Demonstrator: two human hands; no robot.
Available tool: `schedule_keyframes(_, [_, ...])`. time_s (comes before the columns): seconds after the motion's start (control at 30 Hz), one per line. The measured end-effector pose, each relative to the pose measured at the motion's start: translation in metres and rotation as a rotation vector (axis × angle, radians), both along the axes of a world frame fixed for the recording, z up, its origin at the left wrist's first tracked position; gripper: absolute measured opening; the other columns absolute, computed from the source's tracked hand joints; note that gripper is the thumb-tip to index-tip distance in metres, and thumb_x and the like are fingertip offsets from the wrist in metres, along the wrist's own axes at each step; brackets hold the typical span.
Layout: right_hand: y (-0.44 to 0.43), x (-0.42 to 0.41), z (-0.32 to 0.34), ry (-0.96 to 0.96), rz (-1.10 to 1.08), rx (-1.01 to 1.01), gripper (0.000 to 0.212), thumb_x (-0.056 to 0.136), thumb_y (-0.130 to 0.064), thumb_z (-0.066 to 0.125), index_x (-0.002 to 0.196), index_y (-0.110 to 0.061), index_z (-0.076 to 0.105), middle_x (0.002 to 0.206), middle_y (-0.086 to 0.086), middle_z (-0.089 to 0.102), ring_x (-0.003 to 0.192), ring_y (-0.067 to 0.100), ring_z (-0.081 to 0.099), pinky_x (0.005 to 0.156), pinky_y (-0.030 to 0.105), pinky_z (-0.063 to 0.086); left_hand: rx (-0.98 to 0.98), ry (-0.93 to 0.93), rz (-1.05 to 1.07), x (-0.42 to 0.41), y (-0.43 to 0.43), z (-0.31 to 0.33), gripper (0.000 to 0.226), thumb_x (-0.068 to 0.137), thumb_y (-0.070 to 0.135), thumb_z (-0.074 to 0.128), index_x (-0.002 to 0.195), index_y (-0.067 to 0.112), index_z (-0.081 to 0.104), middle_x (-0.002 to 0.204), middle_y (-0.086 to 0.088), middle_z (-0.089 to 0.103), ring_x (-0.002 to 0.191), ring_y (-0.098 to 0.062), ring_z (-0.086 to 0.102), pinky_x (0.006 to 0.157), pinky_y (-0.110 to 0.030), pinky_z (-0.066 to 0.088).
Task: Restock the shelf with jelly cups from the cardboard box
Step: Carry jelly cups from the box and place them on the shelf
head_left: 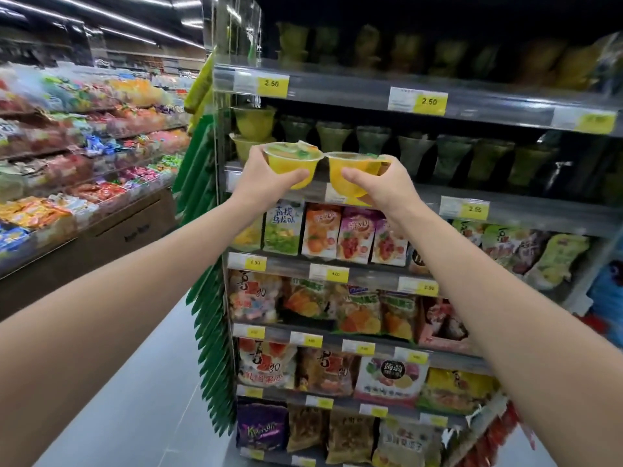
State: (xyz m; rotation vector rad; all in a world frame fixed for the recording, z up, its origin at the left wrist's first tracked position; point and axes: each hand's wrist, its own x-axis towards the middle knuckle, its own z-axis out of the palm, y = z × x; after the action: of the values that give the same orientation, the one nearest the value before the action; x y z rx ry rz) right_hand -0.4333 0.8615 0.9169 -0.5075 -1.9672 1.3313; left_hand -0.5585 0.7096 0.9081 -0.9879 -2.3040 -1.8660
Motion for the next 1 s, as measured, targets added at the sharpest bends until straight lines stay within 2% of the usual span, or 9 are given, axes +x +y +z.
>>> schedule_keyframes(0.1, [0.016,-0.015,0.004,0.022,-0.016,-0.020,0.033,0.076,-0.032,0.080,0.098,-0.022,0.056,0.100,-0.002,0.066,0.095,0.015,0.065,0.082,0.033,0.056,0.004,0.052,0.006,-0.023,0.024,0.004,0.065,0.079,0.034,0.076,0.130,0.015,0.043,0.115,0.005,0.054,0.103,-0.012,0.053,0.081,-0.022,0.039])
schedule_keyframes(0.23, [0.033,-0.032,0.007,0.057,-0.025,0.005,0.020,0.078,-0.027,0.078,0.084,-0.024,0.060,0.087,-0.004,0.067,0.087,0.015,0.067,0.080,0.033,0.057,-0.031,0.166,0.037,-0.043,0.051,0.006,0.067,0.080,0.031,0.076,0.132,0.011,0.041,0.110,0.006,0.053,0.098,-0.009,0.051,0.077,-0.017,0.038])
schedule_keyframes(0.33, [0.047,-0.047,0.009,0.080,-0.022,-0.010,0.030,0.074,-0.028,0.082,0.095,-0.019,0.062,0.099,0.001,0.068,0.096,0.019,0.067,0.088,0.041,0.056,-0.097,0.215,0.063,-0.056,0.065,0.006,0.071,0.079,0.035,0.076,0.133,0.008,0.040,0.114,0.000,0.057,0.105,-0.017,0.055,0.082,-0.027,0.044])
schedule_keyframes(0.4, [0.053,-0.054,0.012,0.097,-0.020,-0.004,0.047,0.071,-0.031,0.084,0.109,-0.016,0.060,0.107,0.001,0.067,0.100,0.018,0.065,0.092,0.042,0.054,-0.152,0.251,0.079,-0.063,0.072,0.005,0.069,0.078,0.039,0.075,0.129,0.008,0.041,0.109,0.001,0.058,0.105,-0.020,0.057,0.086,-0.035,0.048])
schedule_keyframes(0.47, [0.059,-0.060,0.015,0.118,-0.010,0.001,0.053,0.070,-0.032,0.084,0.114,-0.016,0.058,0.111,0.001,0.065,0.103,0.017,0.064,0.094,0.040,0.053,-0.186,0.266,0.105,-0.067,0.077,0.007,0.070,0.077,0.043,0.074,0.128,0.008,0.041,0.113,-0.002,0.059,0.105,-0.023,0.057,0.087,-0.038,0.048])
schedule_keyframes(0.6, [0.066,-0.074,0.022,0.155,0.045,-0.065,0.045,0.075,-0.024,0.081,0.111,-0.014,0.058,0.111,0.004,0.065,0.104,0.019,0.064,0.094,0.040,0.053,-0.201,0.243,0.133,-0.073,0.089,0.007,0.071,0.077,0.043,0.074,0.128,0.006,0.041,0.123,-0.007,0.058,0.114,-0.026,0.055,0.088,-0.035,0.045])
schedule_keyframes(0.73, [0.066,-0.090,0.028,0.161,0.096,-0.085,0.018,0.081,-0.017,0.075,0.089,-0.019,0.060,0.098,0.002,0.067,0.097,0.017,0.065,0.094,0.039,0.053,-0.240,0.232,0.167,-0.075,0.098,0.003,0.075,0.079,0.044,0.073,0.133,0.006,0.038,0.128,-0.007,0.057,0.119,-0.026,0.053,0.086,-0.031,0.041])
schedule_keyframes(0.87, [0.067,-0.111,0.029,0.133,0.100,-0.073,0.018,0.078,-0.023,0.078,0.090,-0.016,0.066,0.100,0.006,0.072,0.097,0.020,0.068,0.093,0.042,0.053,-0.258,0.248,0.211,-0.075,0.097,0.000,0.073,0.080,0.047,0.071,0.131,0.007,0.039,0.127,-0.007,0.058,0.117,-0.027,0.054,0.083,-0.032,0.041])
schedule_keyframes(1.0, [0.063,-0.128,0.028,0.113,0.136,-0.092,0.045,0.074,-0.031,0.080,0.111,-0.010,0.065,0.107,0.005,0.070,0.102,0.019,0.066,0.094,0.040,0.053,-0.324,0.316,0.345,-0.073,0.094,-0.005,0.064,0.080,0.053,0.067,0.120,0.008,0.045,0.120,-0.008,0.060,0.111,-0.028,0.057,0.075,-0.033,0.039])
